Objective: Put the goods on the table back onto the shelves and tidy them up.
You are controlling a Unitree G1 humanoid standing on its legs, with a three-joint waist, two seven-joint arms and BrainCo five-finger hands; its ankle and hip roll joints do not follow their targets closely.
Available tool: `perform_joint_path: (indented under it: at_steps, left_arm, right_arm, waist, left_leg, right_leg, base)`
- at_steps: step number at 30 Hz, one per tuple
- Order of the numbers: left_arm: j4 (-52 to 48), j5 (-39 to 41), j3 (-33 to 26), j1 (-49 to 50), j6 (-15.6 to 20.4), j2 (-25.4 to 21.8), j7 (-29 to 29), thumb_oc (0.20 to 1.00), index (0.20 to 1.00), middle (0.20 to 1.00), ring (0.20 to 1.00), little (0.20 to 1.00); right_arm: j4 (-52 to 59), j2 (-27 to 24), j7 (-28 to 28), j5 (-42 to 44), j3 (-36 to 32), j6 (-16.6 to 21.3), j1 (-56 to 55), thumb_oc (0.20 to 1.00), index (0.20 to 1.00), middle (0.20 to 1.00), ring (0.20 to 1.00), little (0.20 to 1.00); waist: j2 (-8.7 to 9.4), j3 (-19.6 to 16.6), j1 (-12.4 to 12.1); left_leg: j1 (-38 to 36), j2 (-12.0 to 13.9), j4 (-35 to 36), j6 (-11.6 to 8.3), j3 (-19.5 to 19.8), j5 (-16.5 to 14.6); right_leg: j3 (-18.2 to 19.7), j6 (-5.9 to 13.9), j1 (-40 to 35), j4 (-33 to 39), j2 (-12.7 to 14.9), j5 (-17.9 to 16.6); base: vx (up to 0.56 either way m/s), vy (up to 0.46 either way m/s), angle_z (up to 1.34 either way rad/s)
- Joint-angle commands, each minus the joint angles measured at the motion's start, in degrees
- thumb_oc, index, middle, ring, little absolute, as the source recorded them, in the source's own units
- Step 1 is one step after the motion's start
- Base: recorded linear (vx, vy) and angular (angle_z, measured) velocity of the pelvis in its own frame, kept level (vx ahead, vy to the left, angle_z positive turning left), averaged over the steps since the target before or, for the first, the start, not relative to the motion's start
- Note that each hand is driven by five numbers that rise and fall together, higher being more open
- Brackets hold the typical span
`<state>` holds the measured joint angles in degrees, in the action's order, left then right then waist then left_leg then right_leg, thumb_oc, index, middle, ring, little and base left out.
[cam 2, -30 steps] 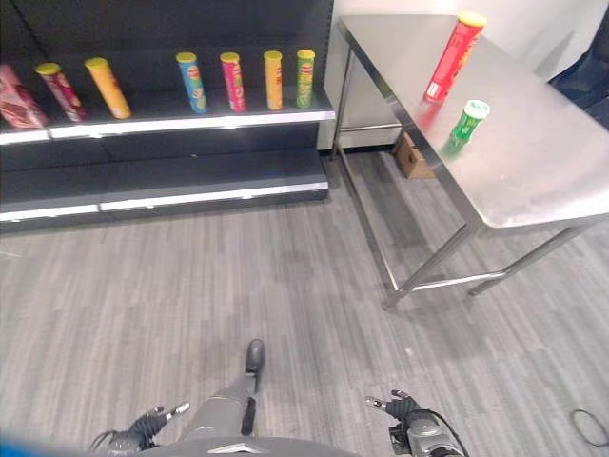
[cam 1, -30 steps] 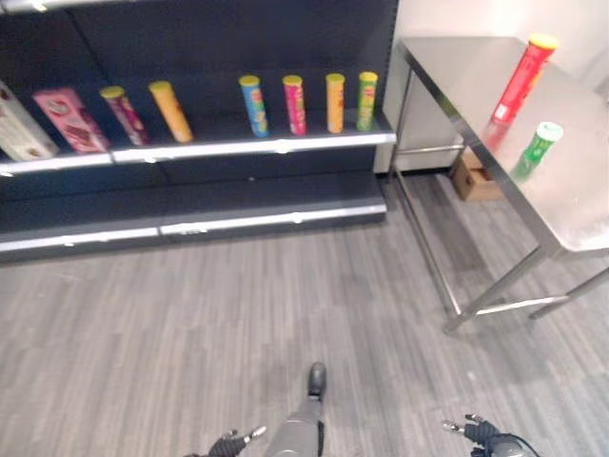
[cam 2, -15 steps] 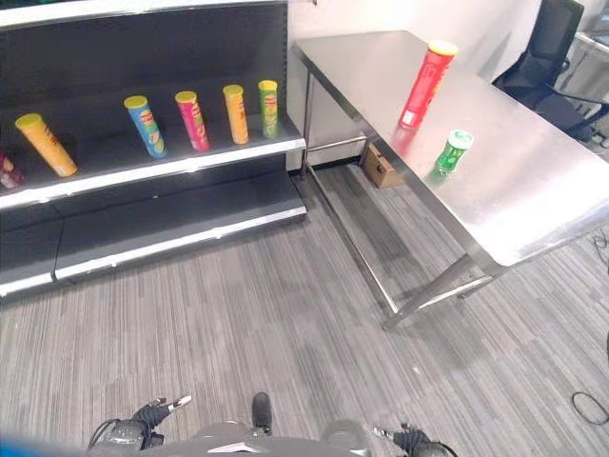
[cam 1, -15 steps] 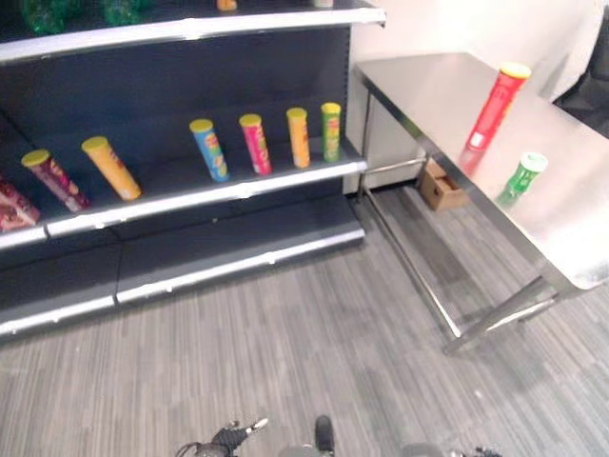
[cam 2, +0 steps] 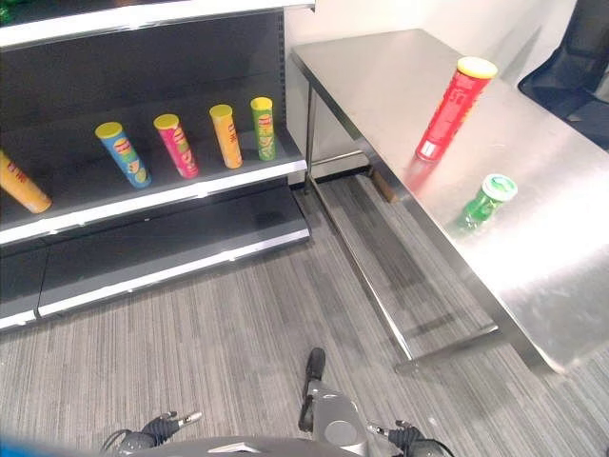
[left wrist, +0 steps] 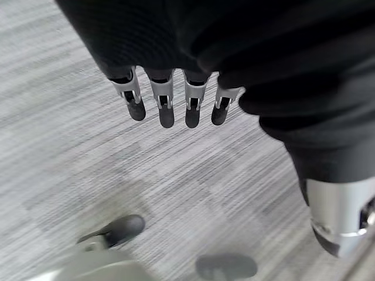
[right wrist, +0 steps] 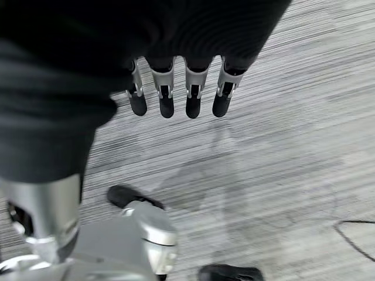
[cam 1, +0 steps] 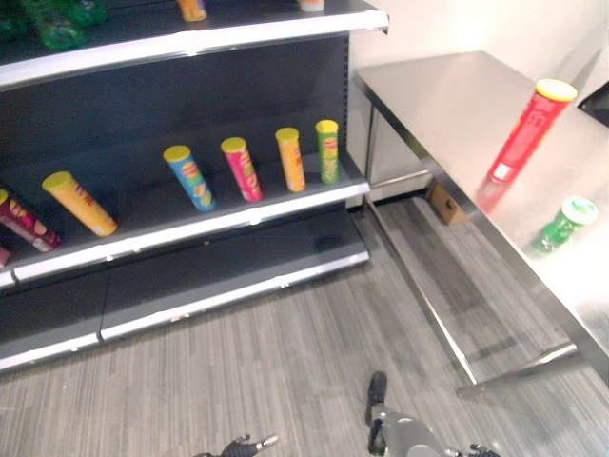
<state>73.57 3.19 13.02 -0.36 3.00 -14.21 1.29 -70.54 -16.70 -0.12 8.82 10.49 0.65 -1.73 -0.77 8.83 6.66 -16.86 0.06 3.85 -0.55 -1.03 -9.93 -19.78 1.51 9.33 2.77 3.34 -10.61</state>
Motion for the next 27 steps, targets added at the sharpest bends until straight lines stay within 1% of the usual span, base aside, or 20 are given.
perform_joint_path:
  at_steps: [1,2,3,5,6,8,10,11,12,13,15,16,17,18,19,20,22,23,25,27]
  left_arm:
    - [-0.55,-2.0,-0.19,-2.48,0.39,-1.9,0.09,1.0,1.0,1.0,1.0,1.0]
    - [-0.56,-1.75,-0.14,-2.46,0.44,-1.75,0.13,1.0,1.0,1.0,1.0,1.0]
    - [-0.71,-1.67,-0.07,-2.55,0.43,-1.72,0.15,1.0,1.0,1.0,1.0,1.0]
    - [-1.09,-0.44,-0.34,-2.79,0.5,-1.63,0.02,1.0,1.0,1.0,1.0,1.0]
    - [-1.39,0.28,-0.5,-2.87,0.55,-1.64,0.02,1.0,1.0,1.0,1.0,1.0]
    - [-2.77,2.12,-0.98,-2.98,0.59,-1.82,0.0,1.0,1.0,1.0,1.0,1.0]
    - [-3.28,3.11,-1.03,-3.47,0.36,-1.87,0.85,1.0,1.0,1.0,1.0,1.0]
    - [-3.57,3.66,-1.03,-3.58,0.38,-1.8,0.98,1.0,1.0,1.0,1.0,1.0]
    - [-4.17,4.28,-1.06,-3.54,0.51,-1.48,1.05,1.0,1.0,1.0,1.0,1.0]
    - [-4.17,4.28,-1.05,-3.55,0.5,-1.5,1.05,1.0,1.0,1.0,1.0,1.0]
    - [-4.19,3.98,-1.18,-3.12,0.62,-1.53,0.92,1.0,1.0,1.0,1.0,1.0]
    - [-4.12,3.85,-1.15,-2.99,0.63,-1.48,0.96,1.0,1.0,1.0,1.0,1.0]
    - [-3.52,4.15,-1.31,-2.95,1.02,-1.71,1.49,1.0,1.0,1.0,1.0,1.0]
    - [-3.52,4.15,-1.31,-2.96,1.03,-1.71,1.49,1.0,1.0,1.0,1.0,1.0]
    - [-2.64,4.99,-0.96,-3.2,1.34,-1.2,1.87,1.0,1.0,1.0,1.0,1.0]
    - [-2.63,4.99,-0.95,-3.2,1.34,-1.19,1.87,1.0,1.0,1.0,1.0,1.0]
    - [-2.93,5.43,-0.88,-3.12,1.62,-0.84,1.9,1.0,1.0,1.0,1.0,1.0]
    - [-3.05,5.33,-0.77,-2.98,1.72,-0.64,1.77,1.0,1.0,1.0,1.0,1.0]
    - [-2.84,4.82,-0.55,-2.58,1.68,-0.27,1.63,1.0,1.0,1.0,1.0,1.0]
    - [-3.03,4.54,-0.48,-2.61,1.73,-0.51,1.43,1.0,1.0,1.0,1.0,1.0]
  right_arm:
    - [-0.55,-2.71,-0.38,-0.59,0.15,0.79,2.21,1.0,1.0,1.0,1.0,1.0]
    - [-0.7,-3.02,-0.43,-0.04,-0.19,0.95,2.22,1.0,1.0,1.0,1.0,1.0]
    - [-0.76,-3.2,-0.57,0.42,-0.58,1.02,2.28,1.0,1.0,1.0,1.0,1.0]
    - [-0.72,-3.69,-0.75,1.34,-0.8,1.26,2.61,1.0,1.0,1.0,1.0,1.0]
    - [-0.64,-3.84,-0.84,1.59,-0.89,1.38,2.59,1.0,1.0,1.0,1.0,1.0]
    - [-0.26,-4.47,-0.87,1.89,-0.96,1.27,2.71,1.0,1.0,1.0,1.0,1.0]
    - [-0.52,-4.73,-1.43,2.31,-1.11,1.07,3.13,1.0,1.0,1.0,1.0,1.0]
    - [-0.7,-4.81,-1.6,2.58,-1.22,0.95,3.26,1.0,1.0,1.0,1.0,1.0]
    - [-0.87,-4.83,-1.91,3.47,-1.62,0.84,3.2,1.0,1.0,1.0,1.0,1.0]
    - [-0.87,-4.82,-1.91,3.47,-1.63,0.84,3.21,1.0,1.0,1.0,1.0,1.0]
    - [-0.92,-4.63,-1.87,3.37,-1.74,0.86,2.71,1.0,1.0,1.0,1.0,1.0]
    - [-1.04,-4.59,-1.86,3.02,-1.59,0.81,2.57,1.0,1.0,1.0,1.0,1.0]
    - [-1.21,-4.46,-1.94,2.17,-0.95,0.99,2.28,1.0,1.0,1.0,1.0,1.0]
    - [-1.21,-4.46,-1.94,2.17,-0.96,0.99,2.29,1.0,1.0,1.0,1.0,1.0]
    - [-1.97,-4.38,-2.22,1.31,-1.18,0.87,1.81,1.0,1.0,1.0,1.0,1.0]
    - [-1.95,-4.39,-2.22,1.31,-1.19,0.87,1.8,1.0,1.0,1.0,1.0,1.0]
    - [-2.28,-4.44,-2.16,0.7,-1.34,0.68,1.57,1.0,1.0,1.0,1.0,1.0]
    - [-2.4,-4.51,-1.99,0.4,-1.66,0.66,1.27,1.0,1.0,1.0,1.0,1.0]
    - [-2.8,-4.49,-1.81,0.51,-2.52,0.36,1.27,1.0,1.0,1.0,1.0,1.0]
    - [-2.93,-4.32,-1.6,1.04,-3.19,0.3,1.32,1.0,1.0,1.0,1.0,1.0]
  waist:
    - [1.08,0.57,-0.06]
    - [0.51,0.47,-0.04]
    - [0.44,0.13,0.21]
    - [0.46,0.0,0.28]
    - [0.59,0.11,0.14]
    - [1.2,1.62,-0.65]
    - [2.56,2.74,-1.15]
    - [2.87,3.13,-1.36]
    - [3.09,3.73,-1.88]
    - [3.23,3.64,-1.9]
    - [3.34,3.45,-2.39]
    - [3.0,3.42,-2.83]
    - [1.88,3.3,-4.52]
    - [1.89,3.24,-4.46]
    - [0.77,3.04,-4.62]
    - [0.78,3.1,-4.69]
    - [0.26,2.78,-4.8]
    - [-0.09,2.3,-4.5]
    - [-0.88,1.18,-3.91]
    - [-0.9,0.4,-3.42]
  left_leg:
    - [2.07,-0.6,1.1,-2.16,-3.81,0.78]
    - [1.82,0.39,-0.37,-2.94,-3.92,0.71]
    - [2.6,1.03,-2.89,-3.72,-3.93,1.17]
    - [4.8,2.28,-10.97,-6.28,-5.03,2.84]
    - [6.48,2.71,-16.14,-7.52,-5.17,4.71]
    - [12.27,3.53,-31.74,-9.75,-4.43,10.44]
    - [16.83,4.33,-41.3,-9.75,-5.0,13.63]
    - [18.61,6.25,-42.14,-8.76,-6.86,13.57]
    - [21.04,9.51,-38.67,-7.15,-9.78,11.37]
    - [21.04,9.34,-38.43,-7.08,-9.88,11.55]
    - [21.65,10.89,-27.03,-5.89,-10.58,9.97]
    - [22.16,11.13,-20.91,-5.75,-9.42,10.25]
    - [22.77,9.52,-9.57,-6.39,-1.22,14.03]
    - [22.79,9.48,-9.39,-6.39,-1.17,14.19]
    - [22.45,8.97,-4.09,-8.72,7.62,16.27]
    - [22.35,8.98,-4.07,-8.72,7.56,16.24]
    - [22.74,7.5,-6.19,-9.03,10.99,14.71]
    - [21.73,7.37,-5.46,-9.1,10.99,13.86]
    - [19.36,7.38,-3.62,-8.69,9.11,12.9]
    - [17.6,6.98,-2.67,-7.92,6.44,12.26]
  right_leg:
    - [1.93,6.4,-0.75,-0.83,0.92,4.19]
    - [1.54,5.81,-1.51,-1.05,0.39,4.86]
    - [1.25,5.46,-2.17,-0.79,0.26,5.41]
    - [0.92,4.28,-5.06,0.26,-0.62,7.09]
    - [0.98,3.59,-6.67,0.79,-1.13,7.9]
    - [2.0,1.48,-9.97,1.62,-1.89,9.76]
    - [2.65,0.45,-12.23,2.23,-1.69,11.18]
    - [2.93,0.32,-13.05,2.23,-1.66,11.66]
    - [4.0,0.73,-14.64,2.23,-1.3,12.37]
    - [4.03,0.76,-14.53,2.23,-1.13,12.33]
    - [5.65,1.86,-15.24,2.23,-0.53,12.82]
    - [6.58,2.14,-15.63,2.23,-0.72,13.21]
    - [9.33,2.52,-16.94,2.23,-1.62,14.2]
    - [9.27,2.52,-16.86,2.23,-1.6,14.18]
    - [13.62,3.02,-18.26,2.23,-1.84,14.63]
    - [13.68,3.02,-18.33,2.23,-1.84,14.65]
    - [16.14,3.31,-18.57,1.74,-1.25,15.17]
    - [16.95,3.51,-18.63,1.71,-1.01,15.31]
    - [18.34,4.27,-18.1,1.18,0.06,15.13]
    - [19.79,5.2,-17.24,0.66,1.61,14.66]
  base:
    - [0.32,-0.102,0.54]
    - [0.29,-0.108,0.23]
    - [0.28,-0.133,0.09]
    - [0.26,-0.151,0.16]
    - [0.26,-0.175,0.19]
    - [0.21,-0.164,0.01]
    - [0.18,-0.131,-0.18]
    - [0.27,-0.057,-0.49]
    - [0.21,-0.008,-0.61]
    - [0.22,0.055,-0.46]
    - [0.17,0.119,-0.27]
    - [0.28,0.24,-0.63]
    - [0.22,0.186,-0.74]
    - [0.35,0.287,-1.34]
    - [0.19,0.157,-1.31]
    - [0.25,0.231,-1.36]
    - [0.13,0.192,-0.97]
    - [0.14,0.273,-1.01]
    - [0.13,0.32,-0.97]
    - [0.08,0.275,-0.71]
